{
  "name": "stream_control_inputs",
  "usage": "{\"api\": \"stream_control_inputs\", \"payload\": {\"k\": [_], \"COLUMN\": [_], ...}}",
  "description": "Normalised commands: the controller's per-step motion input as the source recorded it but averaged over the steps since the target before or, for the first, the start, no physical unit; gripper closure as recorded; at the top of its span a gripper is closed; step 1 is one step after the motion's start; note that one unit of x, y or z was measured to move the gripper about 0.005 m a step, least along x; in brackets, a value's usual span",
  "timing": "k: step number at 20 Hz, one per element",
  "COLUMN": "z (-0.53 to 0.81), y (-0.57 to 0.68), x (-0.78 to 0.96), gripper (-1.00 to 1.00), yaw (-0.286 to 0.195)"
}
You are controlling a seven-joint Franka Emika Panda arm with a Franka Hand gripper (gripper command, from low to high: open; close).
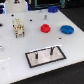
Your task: Insert the blue gear onto the right peg, followed by the red gear
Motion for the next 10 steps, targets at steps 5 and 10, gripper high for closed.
{"api": "stream_control_inputs", "payload": {"k": [5,10], "z": [0.0,-0.05], "y": [0.49,0.57], "x": [-0.41,-0.48], "gripper": [-1.0,-1.0], "yaw": [0.0,0.0]}}
